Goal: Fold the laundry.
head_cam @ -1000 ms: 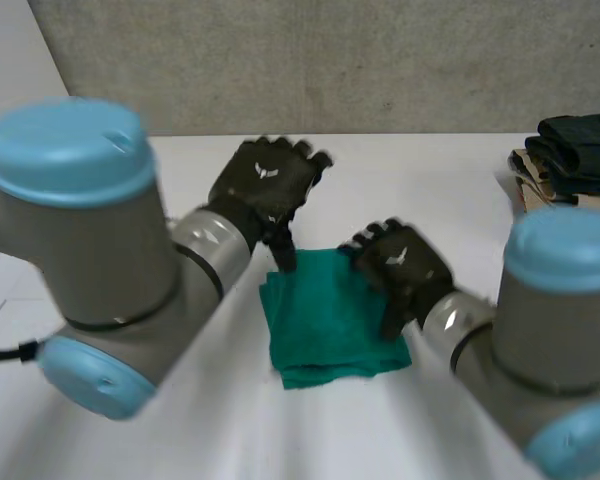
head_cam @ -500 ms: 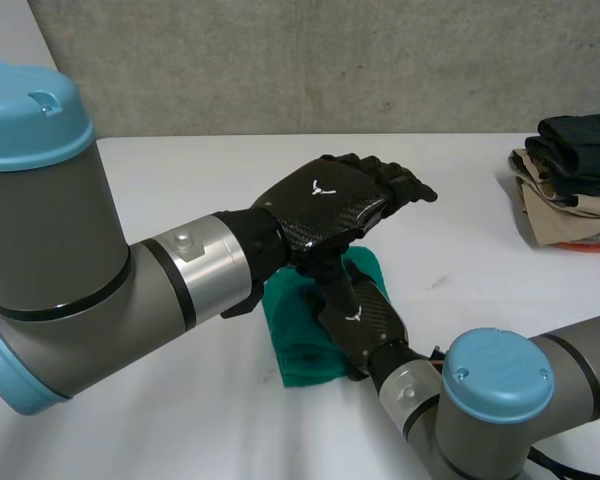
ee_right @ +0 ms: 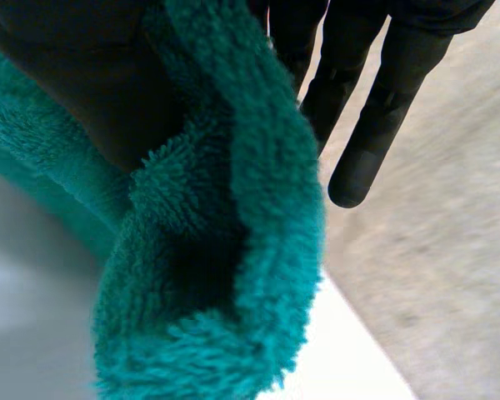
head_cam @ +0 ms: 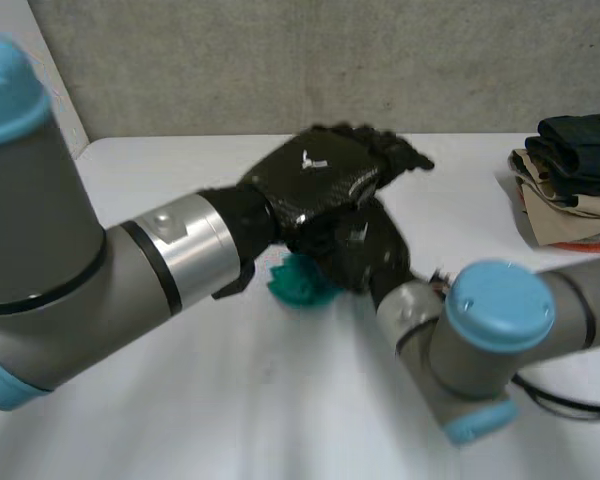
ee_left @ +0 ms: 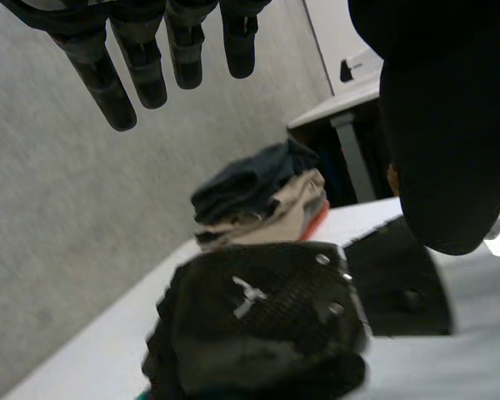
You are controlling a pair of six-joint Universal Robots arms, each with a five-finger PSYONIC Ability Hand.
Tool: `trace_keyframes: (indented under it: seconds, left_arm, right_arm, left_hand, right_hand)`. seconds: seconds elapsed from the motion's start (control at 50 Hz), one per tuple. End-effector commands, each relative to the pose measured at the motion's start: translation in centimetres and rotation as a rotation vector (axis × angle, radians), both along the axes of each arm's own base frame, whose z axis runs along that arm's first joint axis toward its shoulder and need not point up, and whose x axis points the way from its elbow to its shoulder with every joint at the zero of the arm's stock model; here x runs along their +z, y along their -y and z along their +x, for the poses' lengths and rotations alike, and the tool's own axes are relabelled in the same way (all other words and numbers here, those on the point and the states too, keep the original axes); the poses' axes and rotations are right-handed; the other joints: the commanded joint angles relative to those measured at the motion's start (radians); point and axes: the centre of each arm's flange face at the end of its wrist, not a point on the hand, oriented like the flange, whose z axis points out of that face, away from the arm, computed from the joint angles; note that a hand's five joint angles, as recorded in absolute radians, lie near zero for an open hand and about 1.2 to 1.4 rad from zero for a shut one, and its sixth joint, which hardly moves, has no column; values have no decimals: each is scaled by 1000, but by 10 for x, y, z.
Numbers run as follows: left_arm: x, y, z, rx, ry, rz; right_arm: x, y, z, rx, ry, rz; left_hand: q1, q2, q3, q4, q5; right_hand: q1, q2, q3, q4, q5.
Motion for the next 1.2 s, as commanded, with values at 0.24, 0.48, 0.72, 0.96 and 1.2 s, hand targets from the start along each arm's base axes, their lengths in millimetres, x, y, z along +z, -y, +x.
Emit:
trace_keyframes:
  seconds: [0.24,0.48,0.72,0.96,1.2]
  left_arm:
    - [70,11,17,66,-256,-96]
    - [48,12,14,65,-217,-40]
    - [20,21,7,68,-167,20]
    - [32,17,6,58,-189,-7]
    - [28,-5,-4,0,-181,7]
  right_arm:
    - [196,176,-114,-301,250,-400]
    - [132,276,-264,-407,137,-265]
    - [7,292,-337,-384,7,-53]
    - [78,262,-333,-442,166,-17]
    - [134,200,-377,-630,400,173]
  left_hand:
    - [16,-3,-9,0,-17]
    - [16,-3,-9,0,-17]
    - [19,0,-6,3,-14]
    - [22,3,-3,6,-11]
    - [22,3,-3,6,-11]
  right_hand:
    - [387,264,234,202,317]
    - [387,264,234,202,317]
    - [387,264,234,202,317]
    - [-835,-958,-988,-1019,-905]
    - [-835,-958,-988,-1019,-905]
